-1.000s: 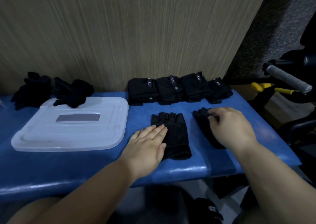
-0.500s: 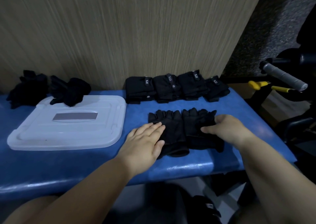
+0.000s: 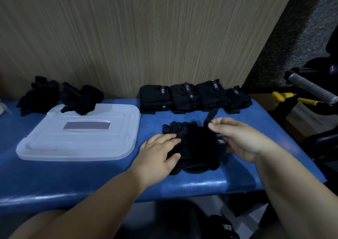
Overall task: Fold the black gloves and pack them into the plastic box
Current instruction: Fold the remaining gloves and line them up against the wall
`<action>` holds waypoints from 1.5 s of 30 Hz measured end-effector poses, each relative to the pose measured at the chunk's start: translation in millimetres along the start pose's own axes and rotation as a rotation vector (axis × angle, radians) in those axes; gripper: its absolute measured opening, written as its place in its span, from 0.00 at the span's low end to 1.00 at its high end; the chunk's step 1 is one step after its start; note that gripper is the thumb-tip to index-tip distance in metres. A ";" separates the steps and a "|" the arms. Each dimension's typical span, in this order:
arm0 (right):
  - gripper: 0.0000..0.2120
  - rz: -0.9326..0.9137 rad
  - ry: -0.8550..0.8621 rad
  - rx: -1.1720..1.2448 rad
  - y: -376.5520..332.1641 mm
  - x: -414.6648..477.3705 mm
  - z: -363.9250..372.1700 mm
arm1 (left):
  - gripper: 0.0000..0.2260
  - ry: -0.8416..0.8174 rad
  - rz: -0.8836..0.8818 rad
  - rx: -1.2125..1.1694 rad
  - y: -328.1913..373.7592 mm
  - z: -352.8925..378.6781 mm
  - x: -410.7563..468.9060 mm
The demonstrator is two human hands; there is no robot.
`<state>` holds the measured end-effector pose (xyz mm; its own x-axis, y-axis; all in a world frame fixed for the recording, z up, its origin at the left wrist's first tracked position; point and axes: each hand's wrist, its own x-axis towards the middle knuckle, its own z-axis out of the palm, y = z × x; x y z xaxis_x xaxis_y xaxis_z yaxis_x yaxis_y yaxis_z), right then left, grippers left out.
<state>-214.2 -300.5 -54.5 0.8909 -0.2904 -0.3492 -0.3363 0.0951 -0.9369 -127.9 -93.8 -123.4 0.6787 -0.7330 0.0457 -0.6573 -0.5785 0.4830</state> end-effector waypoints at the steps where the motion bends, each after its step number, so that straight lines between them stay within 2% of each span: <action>1: 0.07 -0.004 -0.049 0.033 0.2 0.1 5.5 | 0.20 0.021 -0.009 -0.049 -1.4 0.1 0.9; 4: 0.11 -0.035 -0.093 0.012 2.7 1.1 15.9 | 0.16 0.093 -0.050 -0.205 -5.8 0.1 3.9; 8: 0.04 -0.128 0.149 -0.205 6.1 6.9 12.4 | 0.14 0.125 -0.139 -0.455 -4.0 -5.2 4.8; 10: 0.04 -0.083 0.253 -0.413 11.0 8.6 5.3 | 0.12 0.136 -0.169 -0.506 -0.5 -7.3 5.5; 13: 0.12 0.057 0.228 -0.563 19.7 7.9 3.6 | 0.13 0.153 -0.201 -0.512 5.1 -8.8 8.7; 16: 0.17 0.055 0.191 -0.527 22.2 7.1 11.2 | 0.12 0.189 -0.232 -0.481 10.6 -6.6 12.0; 19: 0.24 -0.025 0.172 -0.456 24.2 8.7 17.6 | 0.06 0.211 -0.261 -0.438 13.9 -2.9 13.1; 22: 0.27 -0.146 0.184 -0.324 25.1 12.4 20.3 | 0.07 0.218 -0.243 -0.572 17.7 -4.0 11.1; 26: 0.24 -0.237 0.136 -0.213 25.3 13.3 27.0 | 0.04 0.248 -0.271 -0.768 21.5 -16.0 6.8; 32: 0.21 -0.181 0.169 -0.485 30.5 12.8 34.1 | 0.19 0.210 -0.258 -0.444 13.6 -10.4 2.8; 39: 0.18 -0.166 0.221 -0.741 39.5 17.1 32.4 | 0.21 0.230 -0.212 -0.183 7.7 -6.1 4.8; 41: 0.19 -0.214 0.286 -0.823 40.3 15.9 32.8 | 0.19 0.320 -0.142 -0.123 5.8 -5.9 4.5; 43: 0.18 -0.374 0.364 -0.857 39.1 14.5 33.1 | 0.17 0.413 0.009 -0.103 4.5 -5.7 4.9; 45: 0.16 -0.534 0.334 -0.897 35.7 12.8 34.2 | 0.18 0.392 0.155 -0.111 1.7 -4.7 7.2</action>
<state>-204.3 -268.2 -92.8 0.9059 -0.3442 0.2465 -0.1520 -0.8078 -0.5695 -122.6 -98.4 -118.1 0.6622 -0.6045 0.4427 -0.7362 -0.4149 0.5347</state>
